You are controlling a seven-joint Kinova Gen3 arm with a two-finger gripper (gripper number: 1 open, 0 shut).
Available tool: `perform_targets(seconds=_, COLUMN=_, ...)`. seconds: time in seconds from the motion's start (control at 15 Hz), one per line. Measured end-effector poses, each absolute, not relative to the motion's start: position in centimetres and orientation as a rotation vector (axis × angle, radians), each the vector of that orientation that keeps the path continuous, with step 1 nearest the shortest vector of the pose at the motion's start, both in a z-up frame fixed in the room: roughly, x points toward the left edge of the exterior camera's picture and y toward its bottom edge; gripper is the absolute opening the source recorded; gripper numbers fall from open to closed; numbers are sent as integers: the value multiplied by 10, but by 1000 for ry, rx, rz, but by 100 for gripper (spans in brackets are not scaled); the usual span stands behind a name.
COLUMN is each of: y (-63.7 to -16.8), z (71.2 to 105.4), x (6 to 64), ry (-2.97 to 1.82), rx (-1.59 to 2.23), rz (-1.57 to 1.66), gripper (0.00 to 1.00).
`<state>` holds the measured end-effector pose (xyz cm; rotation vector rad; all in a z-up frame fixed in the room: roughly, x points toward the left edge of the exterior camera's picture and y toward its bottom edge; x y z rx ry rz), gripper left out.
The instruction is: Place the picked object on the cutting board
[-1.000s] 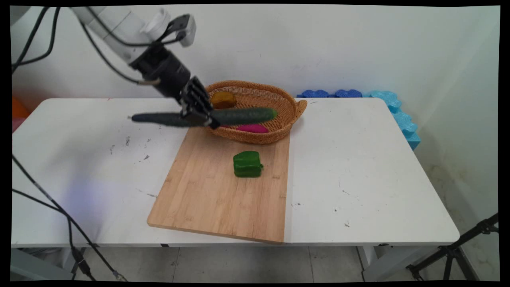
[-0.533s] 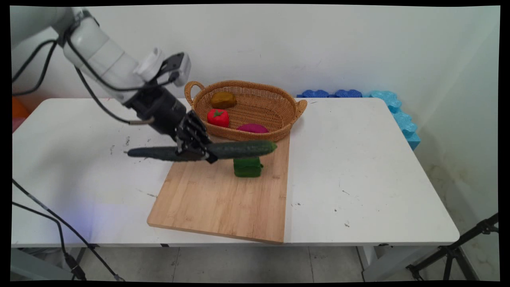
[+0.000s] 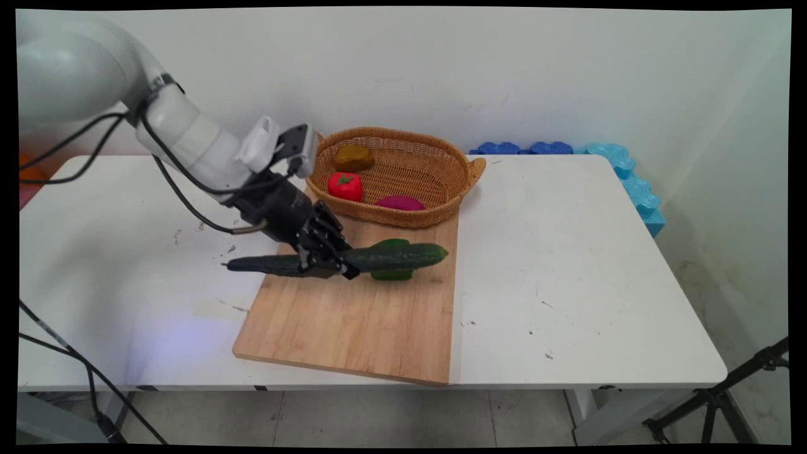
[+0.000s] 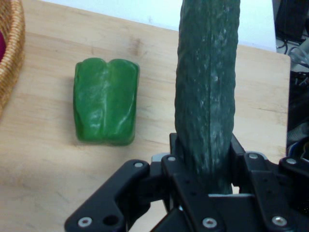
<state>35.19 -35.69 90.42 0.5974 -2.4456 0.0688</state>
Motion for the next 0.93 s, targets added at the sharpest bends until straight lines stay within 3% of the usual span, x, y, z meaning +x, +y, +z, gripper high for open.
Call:
perform_targets(seconds=0.87, y=-363, z=846, x=343, ry=-2432, rx=535, rz=61, gripper=0)
perform_targets(seconds=0.93, y=-363, z=844, x=343, ry=-2430, rx=532, rz=61, gripper=100)
